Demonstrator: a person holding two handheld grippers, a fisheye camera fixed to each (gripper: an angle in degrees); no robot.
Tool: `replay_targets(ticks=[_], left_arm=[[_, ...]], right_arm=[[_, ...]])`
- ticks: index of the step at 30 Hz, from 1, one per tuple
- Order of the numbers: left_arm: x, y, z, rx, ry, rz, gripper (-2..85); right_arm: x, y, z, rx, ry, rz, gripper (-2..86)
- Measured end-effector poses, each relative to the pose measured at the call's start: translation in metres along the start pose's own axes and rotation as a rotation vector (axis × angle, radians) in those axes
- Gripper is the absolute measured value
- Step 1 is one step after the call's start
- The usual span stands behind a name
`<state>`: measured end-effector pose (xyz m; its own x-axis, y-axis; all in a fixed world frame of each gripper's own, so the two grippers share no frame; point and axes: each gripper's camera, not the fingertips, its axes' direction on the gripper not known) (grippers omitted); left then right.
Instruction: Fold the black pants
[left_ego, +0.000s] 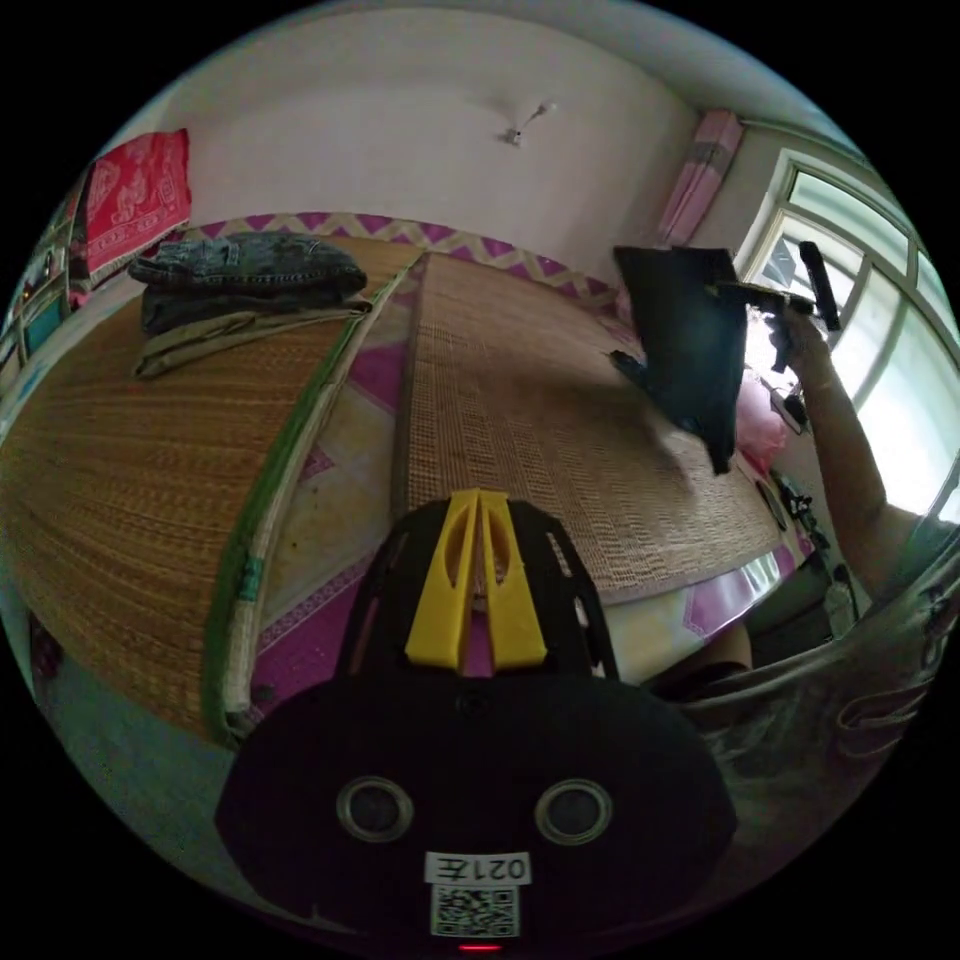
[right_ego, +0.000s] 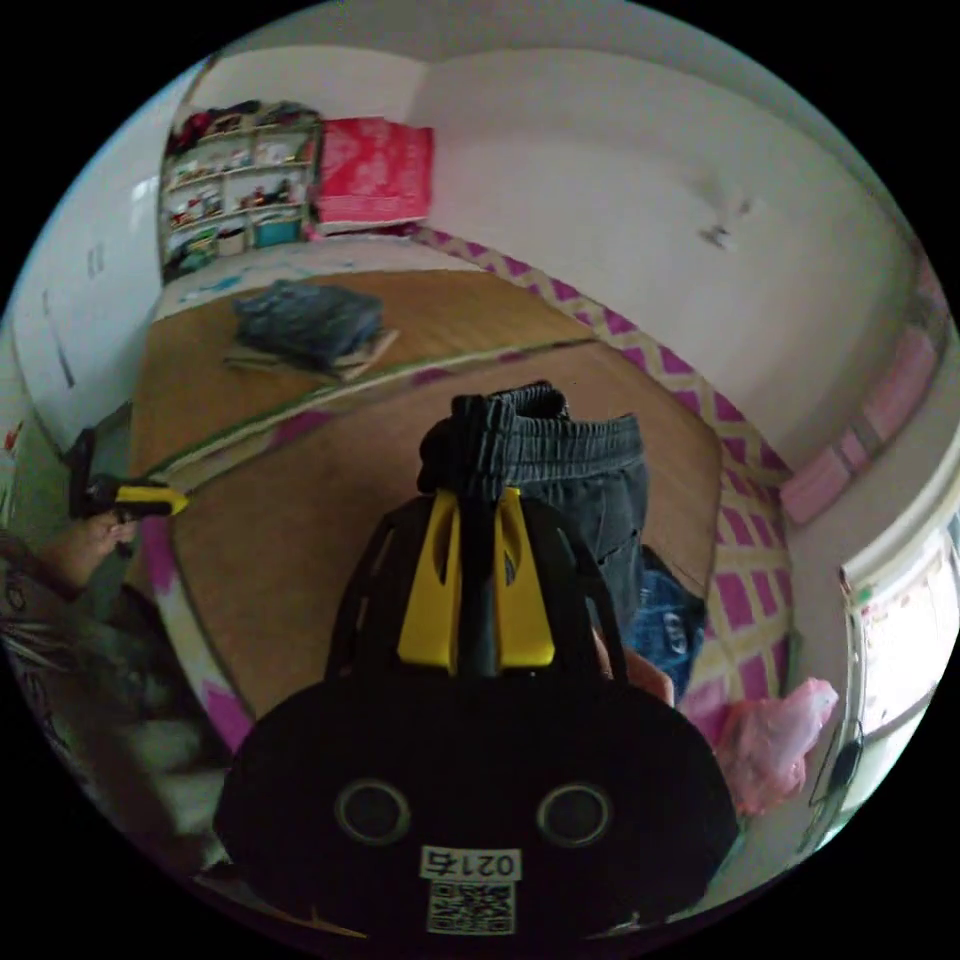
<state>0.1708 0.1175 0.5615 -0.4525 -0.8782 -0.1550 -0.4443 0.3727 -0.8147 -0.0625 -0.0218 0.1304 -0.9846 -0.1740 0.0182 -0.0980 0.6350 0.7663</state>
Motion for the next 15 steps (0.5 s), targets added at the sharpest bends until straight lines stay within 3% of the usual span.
replay_targets(ticks=[2,5,9,15], left_arm=[[0.005,0.006,-0.013,0.014,0.004,-0.004,-1.0],[0.012,0.013,-0.034,0.024,0.005,0.002,-1.0],[0.013,0.025,-0.063,0.052,-0.012,0.004,-1.0],[0.005,0.041,-0.079,0.047,-0.002,-0.037,-1.0]], right_arm=[[-0.116,-0.006,0.071,-0.093,-0.148,-0.083,5.5],[-0.227,0.014,0.152,-0.218,-0.146,-0.161,6.0],[-0.254,0.03,0.128,-0.054,0.058,-0.104,6.9],[-0.229,0.031,0.097,-0.029,-0.165,-0.013,6.9]])
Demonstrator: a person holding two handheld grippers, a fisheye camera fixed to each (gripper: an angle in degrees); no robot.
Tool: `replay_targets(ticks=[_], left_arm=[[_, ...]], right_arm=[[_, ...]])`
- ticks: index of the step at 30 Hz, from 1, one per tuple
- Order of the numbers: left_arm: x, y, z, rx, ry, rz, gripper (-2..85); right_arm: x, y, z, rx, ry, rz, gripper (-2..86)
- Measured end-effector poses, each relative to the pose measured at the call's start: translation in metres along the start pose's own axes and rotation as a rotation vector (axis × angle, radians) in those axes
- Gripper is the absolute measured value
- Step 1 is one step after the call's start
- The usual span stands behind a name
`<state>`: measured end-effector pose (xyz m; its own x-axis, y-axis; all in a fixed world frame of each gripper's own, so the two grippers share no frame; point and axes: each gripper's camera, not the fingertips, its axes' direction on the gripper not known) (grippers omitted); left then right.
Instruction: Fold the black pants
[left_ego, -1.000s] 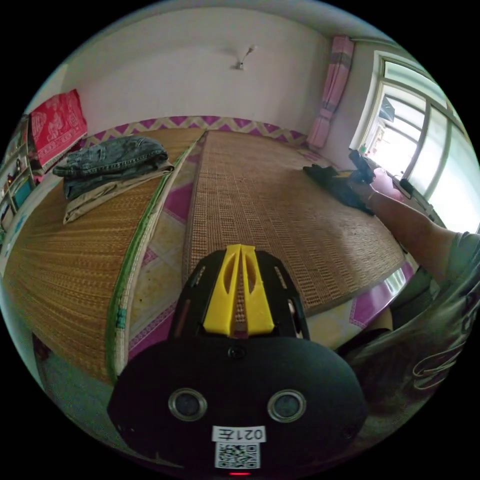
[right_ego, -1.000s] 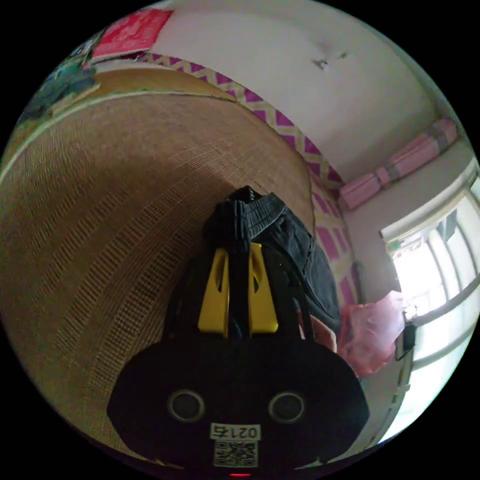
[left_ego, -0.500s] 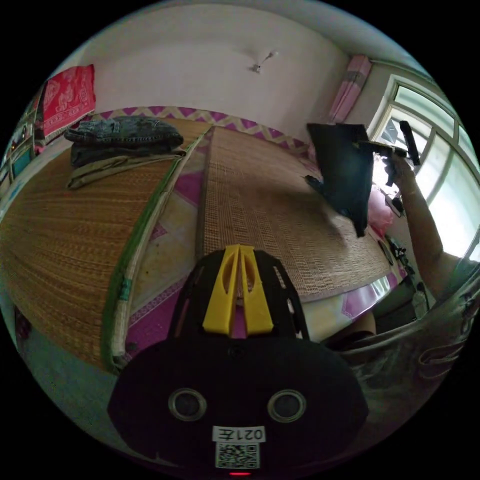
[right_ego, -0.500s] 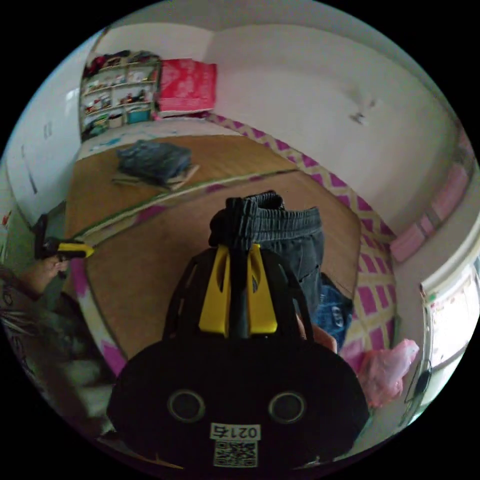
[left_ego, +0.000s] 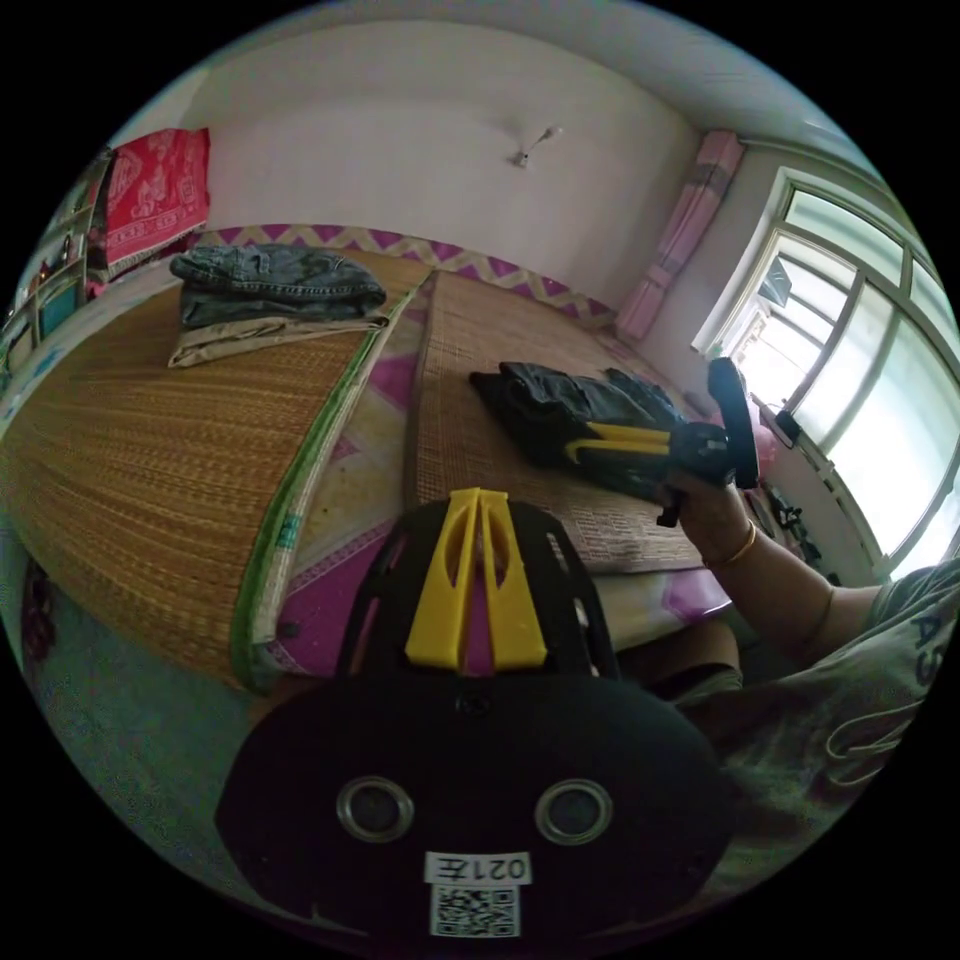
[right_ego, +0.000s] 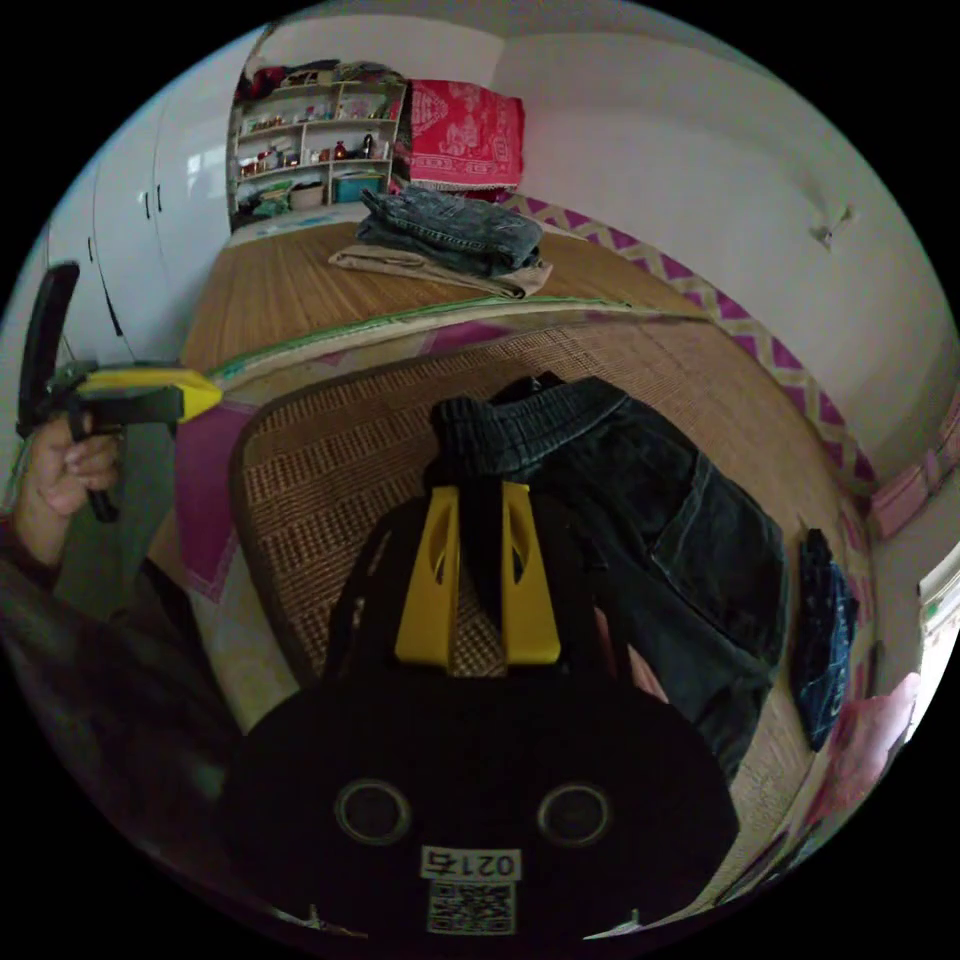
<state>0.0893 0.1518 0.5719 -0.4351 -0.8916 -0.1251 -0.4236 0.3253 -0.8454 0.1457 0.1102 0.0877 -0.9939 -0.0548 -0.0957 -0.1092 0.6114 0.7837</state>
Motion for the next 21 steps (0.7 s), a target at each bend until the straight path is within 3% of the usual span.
replay_targets(ticks=[10,14,21], left_arm=[[0.006,0.017,-0.017,-0.018,0.0,0.008,-1.0],[0.001,0.019,-0.022,-0.014,0.006,-0.01,-1.0],[-0.002,0.024,-0.032,-0.003,-0.003,-0.013,-1.0]], right_arm=[[-0.041,-0.019,-0.053,0.132,0.094,-0.066,11.4],[-0.069,-0.041,-0.046,0.088,0.215,-0.134,10.7],[-0.083,-0.045,-0.043,0.058,0.202,-0.152,11.3]])
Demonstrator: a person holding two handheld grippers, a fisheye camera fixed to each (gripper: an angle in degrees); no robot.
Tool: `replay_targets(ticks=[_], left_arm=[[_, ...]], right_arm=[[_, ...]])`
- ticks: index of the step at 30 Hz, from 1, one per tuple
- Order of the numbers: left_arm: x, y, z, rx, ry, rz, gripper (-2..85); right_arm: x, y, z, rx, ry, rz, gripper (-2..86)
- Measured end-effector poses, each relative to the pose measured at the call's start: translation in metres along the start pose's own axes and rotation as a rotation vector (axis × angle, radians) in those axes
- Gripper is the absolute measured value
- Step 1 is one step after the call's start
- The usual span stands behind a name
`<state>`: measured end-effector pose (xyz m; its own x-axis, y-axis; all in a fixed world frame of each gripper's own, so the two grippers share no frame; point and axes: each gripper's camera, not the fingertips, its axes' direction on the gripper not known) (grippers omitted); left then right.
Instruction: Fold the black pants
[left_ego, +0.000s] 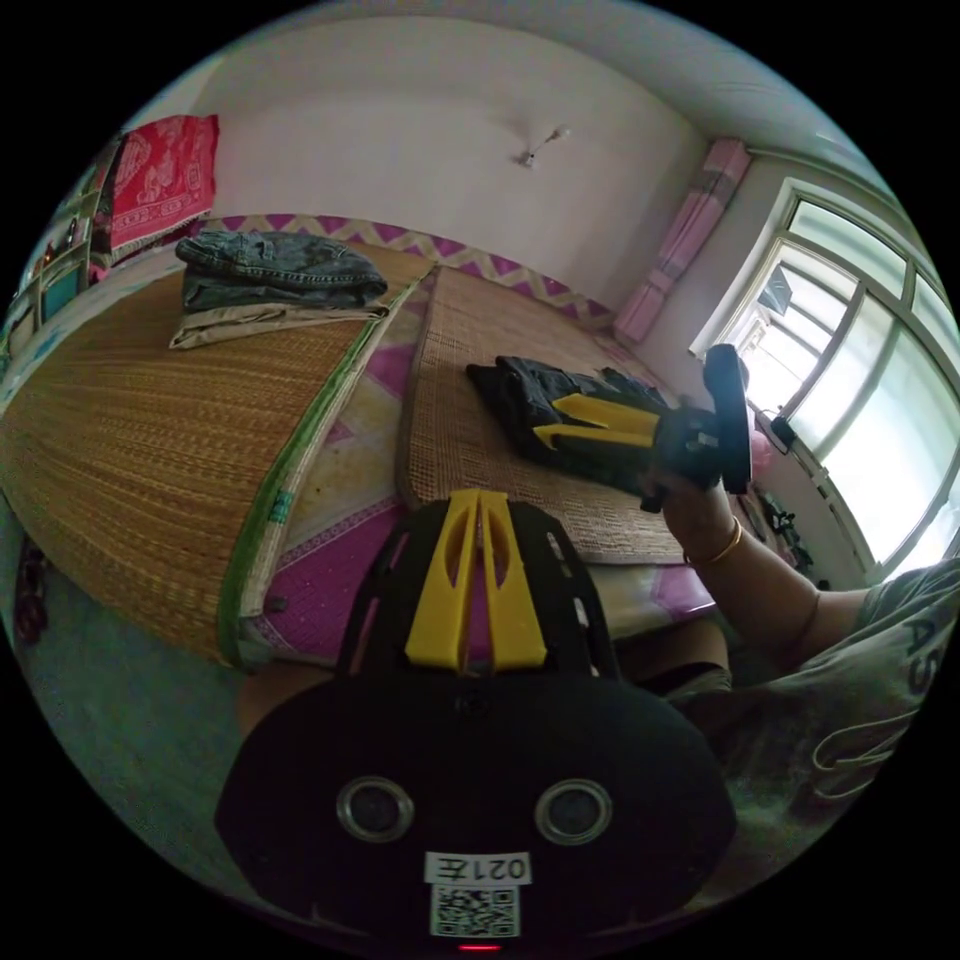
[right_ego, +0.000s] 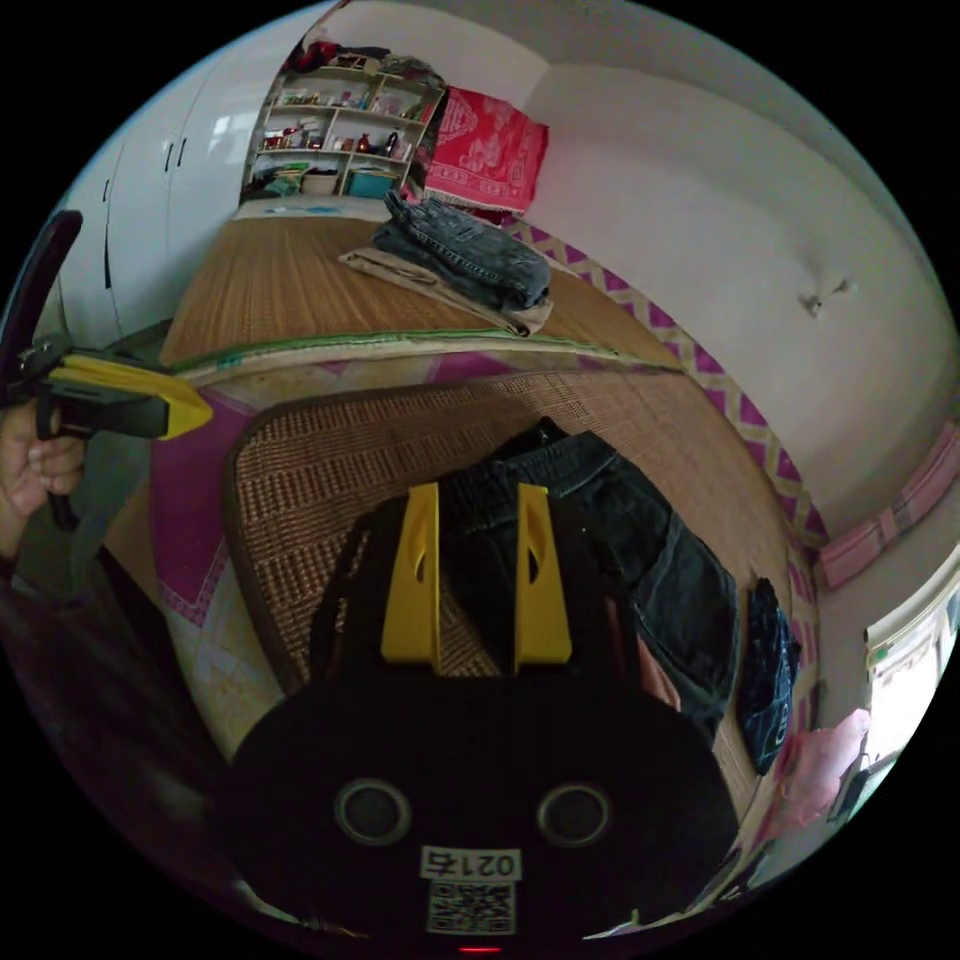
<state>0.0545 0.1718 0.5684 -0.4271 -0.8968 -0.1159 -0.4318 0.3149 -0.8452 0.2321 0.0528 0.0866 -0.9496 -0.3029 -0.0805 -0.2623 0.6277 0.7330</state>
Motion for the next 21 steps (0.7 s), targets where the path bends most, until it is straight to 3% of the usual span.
replay_targets(ticks=[14,21], left_arm=[[-0.015,0.013,0.008,-0.008,0.008,-0.026,-1.0],[-0.02,0.023,0.017,-0.008,0.009,-0.04,-1.0]], right_arm=[[-0.021,-0.003,0.007,-0.052,0.169,-0.135,11.6],[0.003,0.012,0.01,-0.027,0.14,-0.069,10.2]])
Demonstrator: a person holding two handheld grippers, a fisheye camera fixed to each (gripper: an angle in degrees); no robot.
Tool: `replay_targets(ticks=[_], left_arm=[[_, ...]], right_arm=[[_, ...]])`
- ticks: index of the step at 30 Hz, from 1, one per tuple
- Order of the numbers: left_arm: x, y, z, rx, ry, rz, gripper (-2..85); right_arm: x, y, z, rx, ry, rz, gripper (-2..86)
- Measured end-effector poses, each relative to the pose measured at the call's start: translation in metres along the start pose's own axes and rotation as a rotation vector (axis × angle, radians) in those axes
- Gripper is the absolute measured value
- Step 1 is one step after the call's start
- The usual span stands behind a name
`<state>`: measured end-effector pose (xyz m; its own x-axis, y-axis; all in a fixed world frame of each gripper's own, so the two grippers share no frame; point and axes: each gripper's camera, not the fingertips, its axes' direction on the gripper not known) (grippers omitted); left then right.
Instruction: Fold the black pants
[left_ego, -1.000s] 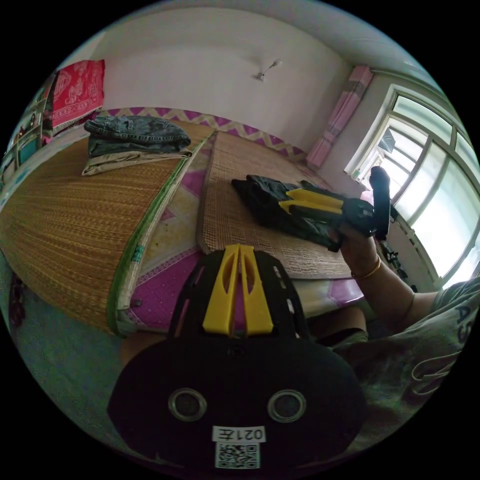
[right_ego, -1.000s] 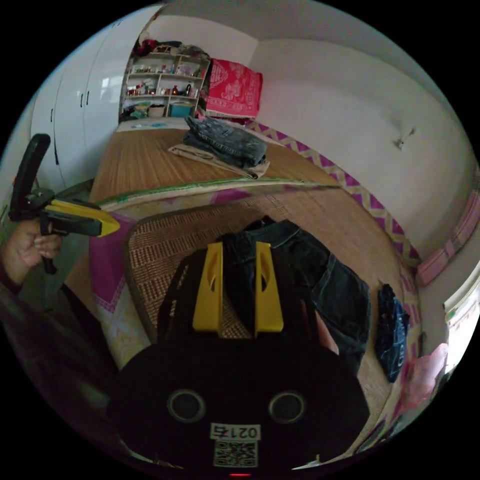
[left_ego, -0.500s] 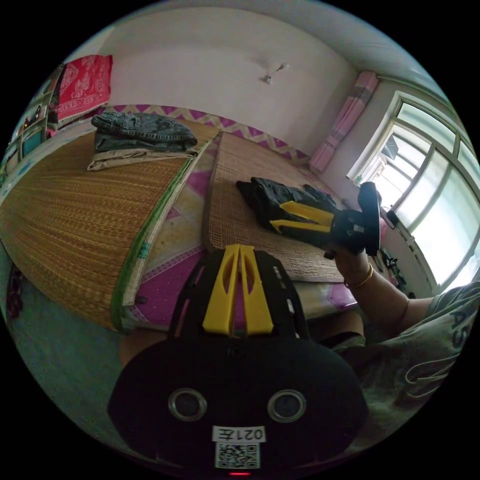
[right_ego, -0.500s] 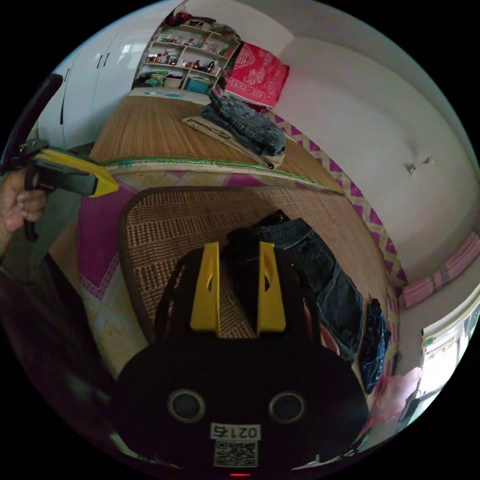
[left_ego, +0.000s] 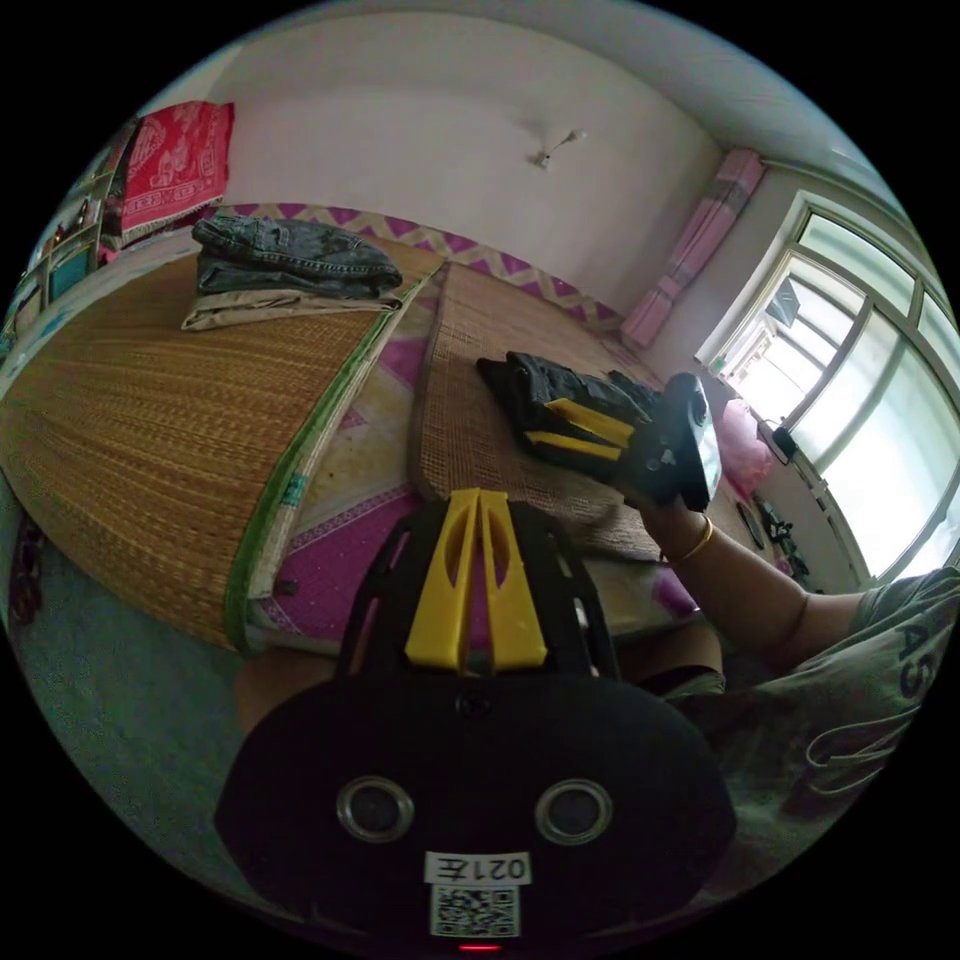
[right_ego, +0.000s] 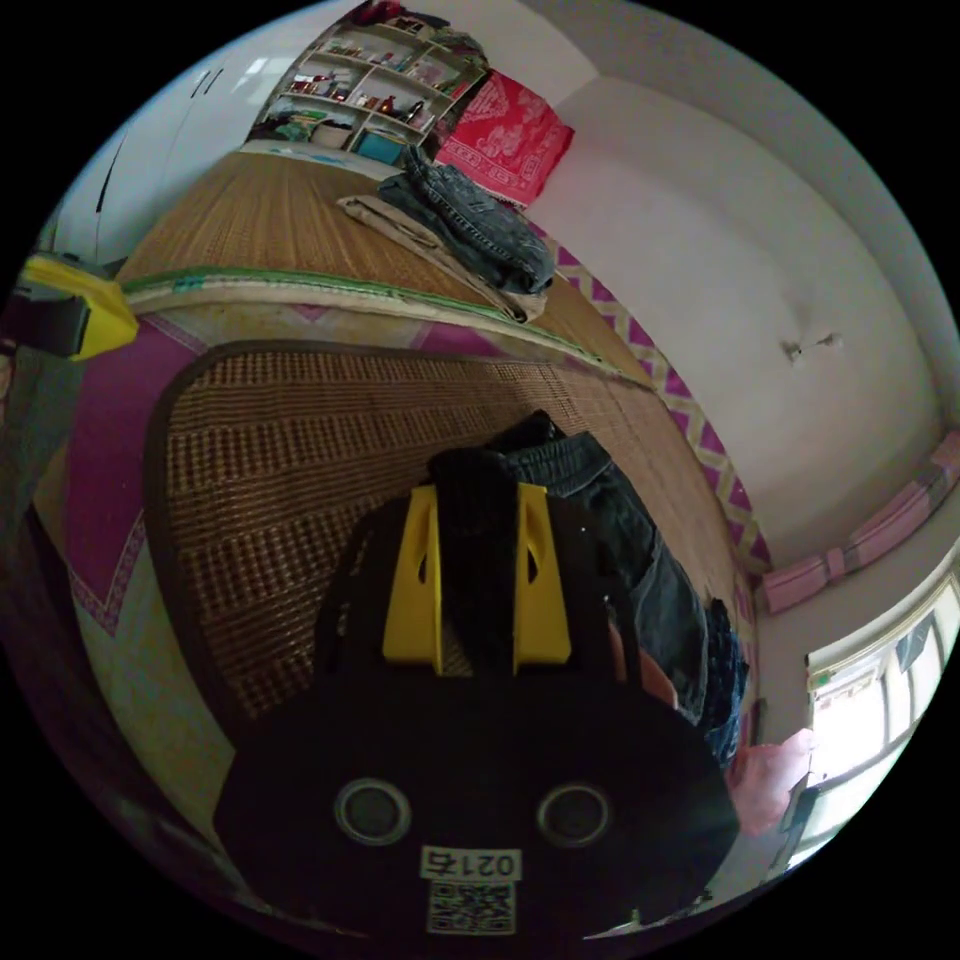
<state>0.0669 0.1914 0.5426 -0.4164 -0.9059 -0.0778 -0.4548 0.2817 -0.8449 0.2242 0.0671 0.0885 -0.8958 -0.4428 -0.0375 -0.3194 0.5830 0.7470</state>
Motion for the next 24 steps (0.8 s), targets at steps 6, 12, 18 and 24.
replay_targets(ticks=[6,12,18,24], left_arm=[[-0.002,0.009,0.017,-0.012,0.005,-0.006,-1.0],[0.001,0.014,0.04,-0.012,0.018,-0.005,-1.0],[0.013,0.02,0.067,-0.02,0.026,0.01,-1.0],[0.031,0.025,0.101,-0.049,0.034,0.042,-1.0]], right_arm=[[0.089,0.039,-0.029,0.108,-0.208,0.299,6.3],[0.14,0.067,-0.017,0.104,-0.339,0.357,6.6],[0.113,0.078,0.002,0.03,-0.148,0.161,7.0],[0.256,0.154,-0.059,0.174,-0.333,0.449,5.2]])
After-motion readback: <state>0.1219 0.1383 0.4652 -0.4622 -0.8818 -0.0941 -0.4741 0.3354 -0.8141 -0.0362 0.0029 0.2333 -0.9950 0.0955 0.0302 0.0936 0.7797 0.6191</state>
